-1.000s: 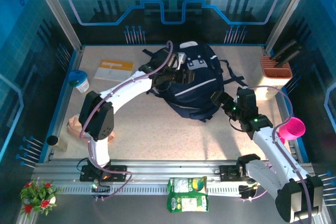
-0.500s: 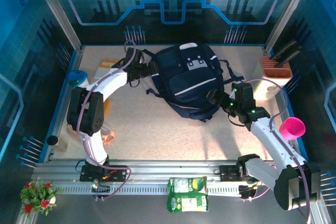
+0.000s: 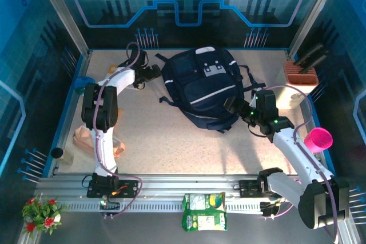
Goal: Pack books, pencil case, and school supplies into a backpack
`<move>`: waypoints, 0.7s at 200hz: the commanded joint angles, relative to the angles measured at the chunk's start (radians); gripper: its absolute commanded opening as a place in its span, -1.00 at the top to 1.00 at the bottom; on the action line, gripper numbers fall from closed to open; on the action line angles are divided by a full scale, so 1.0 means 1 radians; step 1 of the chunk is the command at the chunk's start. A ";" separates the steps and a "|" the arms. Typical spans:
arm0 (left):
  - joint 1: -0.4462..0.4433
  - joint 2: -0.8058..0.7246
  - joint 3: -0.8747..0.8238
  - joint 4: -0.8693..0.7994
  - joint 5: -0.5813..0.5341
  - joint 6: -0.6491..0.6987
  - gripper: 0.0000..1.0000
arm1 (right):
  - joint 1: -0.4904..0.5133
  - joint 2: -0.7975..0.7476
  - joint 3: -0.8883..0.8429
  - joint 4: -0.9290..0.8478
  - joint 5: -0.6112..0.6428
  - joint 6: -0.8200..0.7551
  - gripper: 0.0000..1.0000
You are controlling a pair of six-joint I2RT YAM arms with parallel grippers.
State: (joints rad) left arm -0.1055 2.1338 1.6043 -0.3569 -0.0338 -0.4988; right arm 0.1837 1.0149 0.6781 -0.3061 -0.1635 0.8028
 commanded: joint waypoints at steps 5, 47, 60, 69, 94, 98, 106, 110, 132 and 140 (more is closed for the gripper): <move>0.020 0.046 0.056 -0.076 -0.008 0.013 -0.99 | -0.010 0.005 0.001 0.022 -0.019 -0.005 -1.00; 0.036 0.085 0.078 -0.113 0.004 0.022 -0.99 | -0.010 0.013 0.006 0.027 -0.030 -0.002 -1.00; 0.036 0.092 0.081 -0.124 0.016 0.036 -0.98 | -0.010 0.016 0.008 0.027 -0.027 -0.002 -1.00; 0.037 0.096 0.082 -0.139 0.024 0.039 -0.98 | -0.010 0.019 0.008 0.027 -0.027 -0.002 -1.00; 0.036 0.096 0.064 -0.166 0.063 0.046 -0.96 | -0.010 0.028 0.013 0.030 -0.027 -0.003 -1.00; 0.036 0.095 0.061 -0.174 0.069 0.045 -0.96 | -0.010 0.030 0.014 0.031 -0.027 -0.003 -1.00; 0.034 0.090 0.051 -0.185 0.080 0.042 -0.94 | -0.009 0.034 0.018 0.033 -0.030 -0.003 -1.00; 0.033 0.087 0.041 -0.188 0.083 0.040 -0.93 | -0.010 0.036 0.019 0.034 -0.030 -0.005 -1.00; 0.019 0.034 -0.039 -0.181 0.078 0.011 -0.91 | -0.009 0.053 0.036 0.039 -0.030 -0.010 -1.00; 0.007 0.007 -0.077 -0.173 0.074 0.006 -0.91 | -0.010 0.061 0.042 0.042 -0.030 -0.013 -1.00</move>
State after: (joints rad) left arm -0.0799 2.1914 1.6325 -0.4500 -0.0029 -0.4698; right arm 0.1837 1.0565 0.6800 -0.2817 -0.1772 0.8028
